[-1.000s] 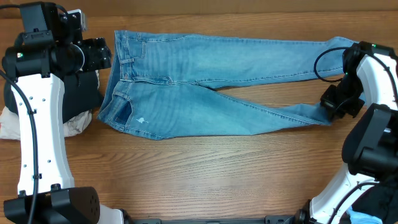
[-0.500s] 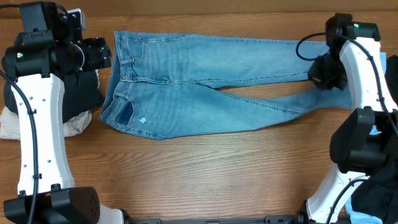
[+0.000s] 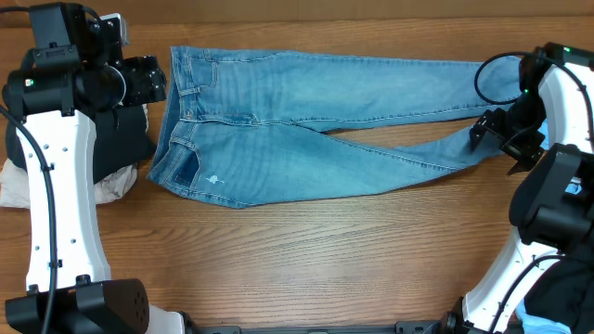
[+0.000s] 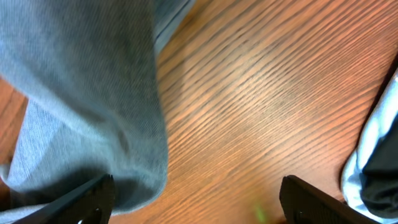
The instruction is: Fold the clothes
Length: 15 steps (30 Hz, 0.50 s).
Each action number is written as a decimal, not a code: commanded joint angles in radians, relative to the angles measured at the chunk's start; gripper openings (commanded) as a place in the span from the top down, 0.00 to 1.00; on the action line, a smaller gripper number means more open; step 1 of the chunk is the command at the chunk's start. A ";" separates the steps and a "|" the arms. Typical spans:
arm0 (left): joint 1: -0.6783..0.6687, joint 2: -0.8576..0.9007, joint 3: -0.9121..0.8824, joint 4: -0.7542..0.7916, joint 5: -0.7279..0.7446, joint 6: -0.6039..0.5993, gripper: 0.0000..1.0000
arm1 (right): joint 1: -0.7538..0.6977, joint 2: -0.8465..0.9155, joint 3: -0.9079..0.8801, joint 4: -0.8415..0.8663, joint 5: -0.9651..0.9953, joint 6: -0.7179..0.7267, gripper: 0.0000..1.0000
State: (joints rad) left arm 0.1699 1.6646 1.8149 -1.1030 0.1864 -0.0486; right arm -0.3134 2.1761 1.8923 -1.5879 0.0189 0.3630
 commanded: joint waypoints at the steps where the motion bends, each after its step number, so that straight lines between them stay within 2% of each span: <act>1: 0.000 -0.025 0.023 0.001 -0.002 0.019 0.20 | 0.008 -0.010 -0.074 0.094 -0.087 -0.005 0.11; 3: 0.000 -0.025 0.023 0.007 -0.002 0.020 0.18 | 0.023 -0.010 -0.130 0.183 -0.155 -0.004 0.12; 4: 0.000 -0.025 0.023 0.008 -0.002 0.020 0.17 | 0.032 -0.010 -0.171 0.246 -0.179 0.013 0.16; 5: 0.000 -0.025 0.023 0.008 -0.002 0.020 0.17 | 0.037 -0.010 -0.198 0.286 -0.177 0.056 0.23; 6: 0.000 -0.025 0.023 0.008 -0.002 0.020 0.16 | 0.038 -0.010 -0.224 0.335 -0.178 0.105 0.39; 8: 0.000 -0.025 0.023 0.009 -0.002 0.021 0.15 | 0.037 -0.011 -0.212 0.327 -0.177 0.120 0.91; 9: 0.000 -0.025 0.023 0.008 -0.002 0.027 0.15 | 0.031 -0.013 -0.185 0.287 -0.148 0.120 0.96; 14: 0.000 -0.025 0.023 0.024 -0.002 0.027 0.14 | 0.029 -0.018 0.087 -0.109 0.209 0.100 0.96; 15: 0.000 -0.025 0.023 0.032 -0.002 0.027 0.14 | 0.037 -0.049 0.103 -0.108 0.176 -0.004 0.96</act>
State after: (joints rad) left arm 0.1699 1.6642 1.8149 -1.0874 0.1864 -0.0479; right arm -0.2810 2.1818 1.8515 -1.6493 0.0135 0.4648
